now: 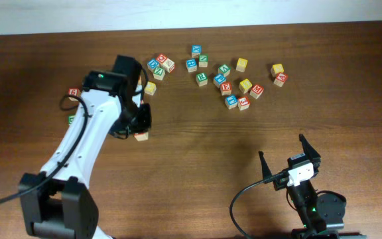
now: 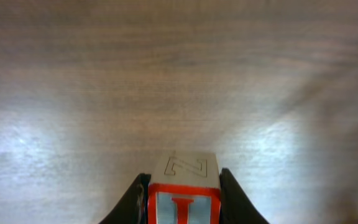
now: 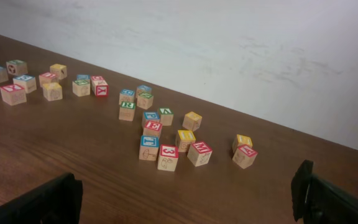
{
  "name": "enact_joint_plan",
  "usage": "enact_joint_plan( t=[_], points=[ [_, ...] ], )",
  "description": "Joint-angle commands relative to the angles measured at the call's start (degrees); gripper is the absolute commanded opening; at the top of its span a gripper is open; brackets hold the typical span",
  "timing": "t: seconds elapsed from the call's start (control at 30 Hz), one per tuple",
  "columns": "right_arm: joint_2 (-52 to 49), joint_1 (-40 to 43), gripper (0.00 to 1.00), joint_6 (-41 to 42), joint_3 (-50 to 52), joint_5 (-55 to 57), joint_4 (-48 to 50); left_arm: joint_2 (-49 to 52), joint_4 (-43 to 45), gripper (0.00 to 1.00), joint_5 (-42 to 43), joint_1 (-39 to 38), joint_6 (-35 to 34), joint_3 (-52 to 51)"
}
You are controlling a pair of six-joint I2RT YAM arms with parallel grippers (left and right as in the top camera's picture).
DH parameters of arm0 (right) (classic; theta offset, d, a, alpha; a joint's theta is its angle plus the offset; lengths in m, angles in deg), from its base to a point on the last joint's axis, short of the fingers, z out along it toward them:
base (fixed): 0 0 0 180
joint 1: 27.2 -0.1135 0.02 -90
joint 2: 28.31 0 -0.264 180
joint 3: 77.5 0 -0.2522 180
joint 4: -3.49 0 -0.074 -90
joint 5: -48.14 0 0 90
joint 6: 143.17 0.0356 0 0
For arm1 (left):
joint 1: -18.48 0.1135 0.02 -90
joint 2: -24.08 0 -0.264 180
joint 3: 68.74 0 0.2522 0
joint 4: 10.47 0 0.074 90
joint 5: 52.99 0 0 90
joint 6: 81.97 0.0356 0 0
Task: Spell out ICRA
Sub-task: 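Carry the red I block toward the open table center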
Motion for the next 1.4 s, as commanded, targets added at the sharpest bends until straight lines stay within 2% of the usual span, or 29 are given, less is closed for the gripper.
enact_joint_plan(
  t=[0.0,0.13,0.3,0.57,0.8,0.87,1.27,1.37],
  points=[
    [0.42,-0.33,0.98,0.17,0.31,-0.70,-0.28,-0.76,4.02,0.20,-0.90,-0.33,-1.11,-6.54],
    [0.42,-0.33,0.98,0.17,0.31,-0.72,-0.26,-0.76,8.92,0.17,-1.38,-0.33,-2.03,-12.52],
    [0.42,-0.33,0.98,0.17,0.31,-0.70,-0.26,-0.76,14.95,0.18,-9.18,-0.33,-6.08,-18.60],
    [0.42,-0.33,0.98,0.17,0.31,-0.70,-0.26,-0.76,25.35,0.19,-9.51,-0.33,-6.03,-24.92],
    [0.42,-0.33,0.98,0.17,0.31,-0.70,-0.28,-0.76,26.08,0.16,-9.51,-1.07,-5.95,-25.55],
    [0.42,-0.33,0.98,0.17,0.31,-0.70,-0.26,-0.76,26.32,0.16,-9.49,-1.57,-3.39,-25.55],
    [0.42,-0.33,0.98,0.20,0.31,-0.70,-0.26,-0.76,26.25,0.18,-9.44,-1.57,-3.41,-26.18],
    [0.42,-0.33,0.99,0.20,0.31,-0.70,-0.28,-0.76,26.27,0.10,-9.44,-1.57,-3.41,-26.36]
  ],
)
